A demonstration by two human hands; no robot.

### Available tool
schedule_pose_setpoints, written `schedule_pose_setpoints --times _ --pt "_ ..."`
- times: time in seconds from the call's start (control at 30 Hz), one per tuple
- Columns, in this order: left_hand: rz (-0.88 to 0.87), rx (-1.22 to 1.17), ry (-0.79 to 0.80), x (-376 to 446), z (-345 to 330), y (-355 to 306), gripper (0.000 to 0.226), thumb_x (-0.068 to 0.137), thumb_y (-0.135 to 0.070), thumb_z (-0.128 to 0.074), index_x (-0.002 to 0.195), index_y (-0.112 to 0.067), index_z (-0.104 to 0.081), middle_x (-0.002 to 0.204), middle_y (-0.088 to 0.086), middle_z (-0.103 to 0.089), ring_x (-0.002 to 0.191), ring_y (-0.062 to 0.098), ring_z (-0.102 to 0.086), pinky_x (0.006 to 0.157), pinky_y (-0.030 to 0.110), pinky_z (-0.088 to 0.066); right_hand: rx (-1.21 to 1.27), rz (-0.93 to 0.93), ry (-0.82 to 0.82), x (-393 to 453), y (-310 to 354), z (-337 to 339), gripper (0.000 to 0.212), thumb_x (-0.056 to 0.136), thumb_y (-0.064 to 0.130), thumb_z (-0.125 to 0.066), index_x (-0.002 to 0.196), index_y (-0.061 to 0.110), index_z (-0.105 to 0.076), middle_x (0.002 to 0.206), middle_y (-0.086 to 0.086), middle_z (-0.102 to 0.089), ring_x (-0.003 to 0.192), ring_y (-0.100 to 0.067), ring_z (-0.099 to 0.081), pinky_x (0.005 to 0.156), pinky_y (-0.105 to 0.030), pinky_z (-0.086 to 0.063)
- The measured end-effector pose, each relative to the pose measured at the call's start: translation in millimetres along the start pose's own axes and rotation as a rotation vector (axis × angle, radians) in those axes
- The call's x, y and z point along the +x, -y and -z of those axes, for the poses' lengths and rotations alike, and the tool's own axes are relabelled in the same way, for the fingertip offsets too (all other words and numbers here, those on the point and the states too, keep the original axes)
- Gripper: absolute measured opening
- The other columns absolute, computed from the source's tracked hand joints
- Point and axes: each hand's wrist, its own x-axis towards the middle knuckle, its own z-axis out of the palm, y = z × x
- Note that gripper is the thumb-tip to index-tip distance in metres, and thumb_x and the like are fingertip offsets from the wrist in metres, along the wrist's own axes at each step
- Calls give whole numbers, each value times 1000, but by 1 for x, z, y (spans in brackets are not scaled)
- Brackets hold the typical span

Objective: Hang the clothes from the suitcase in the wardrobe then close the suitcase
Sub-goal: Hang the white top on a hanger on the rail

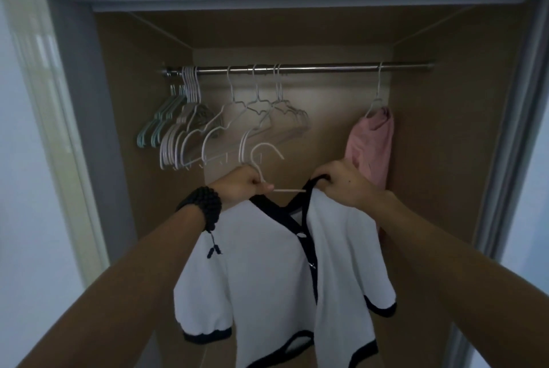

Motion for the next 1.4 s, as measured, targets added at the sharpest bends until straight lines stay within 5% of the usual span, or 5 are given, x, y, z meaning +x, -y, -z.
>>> schedule_pose_setpoints --times 0.27,0.6,0.87,1.13,1.4 --pt "-7 -165 -164 -6 -3 -11 37 97 -32 -55 82 -2 -70 82 5 -71 79 17 -65 81 34 -50 107 -153 85 -3 0 -9 51 78 10 -60 128 14 -55 120 -5 -59 107 -18 -57 91 -29 -49" --pt "-106 -32 -28 -25 5 13 27 92 -38 -61 107 -16 -65 104 -1 -65 94 13 -59 83 24 -45 197 -246 104 2 7 -37 39 89 23 -64 64 -1 -46 59 0 -42 54 -7 -39 53 -21 -32" --pt "9 212 10 -50 28 43 49 100 -40 -46 60 -15 -35 58 2 -34 51 16 -33 57 28 -28 289 -371 74 -9 -1 -46 34 89 23 -65 57 15 -55 59 6 -49 57 -7 -46 60 -25 -37" --pt "259 558 -195 -35 36 -5 33 98 -36 -44 105 -9 -63 113 14 -63 102 31 -60 84 40 -51 213 -525 90 -4 13 -37 30 88 9 -60 117 8 -68 116 -3 -66 109 -20 -61 88 -14 -40" --pt "318 -386 -66 2 9 -65 34 102 -10 -39 131 7 -49 133 21 -52 80 20 -54 71 21 -47 76 -572 -109 -8 12 -4 23 88 9 -54 107 5 -67 101 -13 -68 84 -22 -58 55 -5 -38"
